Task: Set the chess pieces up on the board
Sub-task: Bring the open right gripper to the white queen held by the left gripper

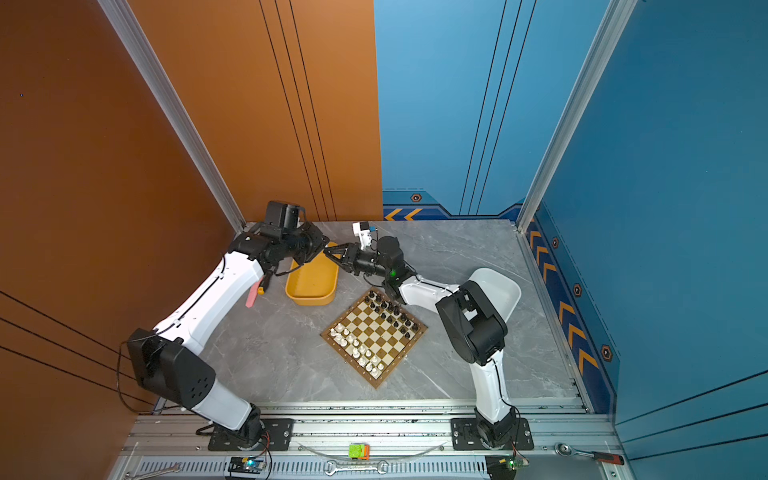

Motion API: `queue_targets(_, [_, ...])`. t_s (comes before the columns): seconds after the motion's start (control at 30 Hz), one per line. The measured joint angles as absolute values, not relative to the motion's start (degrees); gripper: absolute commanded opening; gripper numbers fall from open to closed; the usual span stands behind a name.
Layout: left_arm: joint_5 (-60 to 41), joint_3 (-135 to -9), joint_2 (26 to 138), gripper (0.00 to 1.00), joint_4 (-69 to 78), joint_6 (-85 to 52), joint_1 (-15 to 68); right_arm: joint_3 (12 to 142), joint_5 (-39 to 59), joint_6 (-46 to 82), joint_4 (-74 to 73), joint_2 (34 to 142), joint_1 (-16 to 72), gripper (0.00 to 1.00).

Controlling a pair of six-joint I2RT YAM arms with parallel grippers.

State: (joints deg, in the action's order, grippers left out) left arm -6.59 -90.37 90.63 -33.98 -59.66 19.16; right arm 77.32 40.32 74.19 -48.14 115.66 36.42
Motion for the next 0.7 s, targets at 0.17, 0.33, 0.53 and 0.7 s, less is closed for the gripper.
queue_targets(0.17, [-6.44,-90.19,90.21,0.06,-33.85,-59.66,19.59,76.97,40.32,72.27,-45.58,114.39,36.42,0.19])
queue_targets(0.33, [-6.04,-89.12,90.04,0.11,-33.41,-59.66,19.88,76.95,40.32,71.07,-43.64,114.24,36.45,0.17])
queue_targets(0.53, [-5.89,-87.61,89.78,0.20,-32.47,-59.70,19.97,76.95,40.34,69.82,-40.82,113.73,36.45,0.16])
queue_targets(0.7, [-5.82,-87.31,89.45,0.37,-32.23,-59.72,20.23,76.99,40.34,67.61,-37.50,111.98,36.42,0.15])
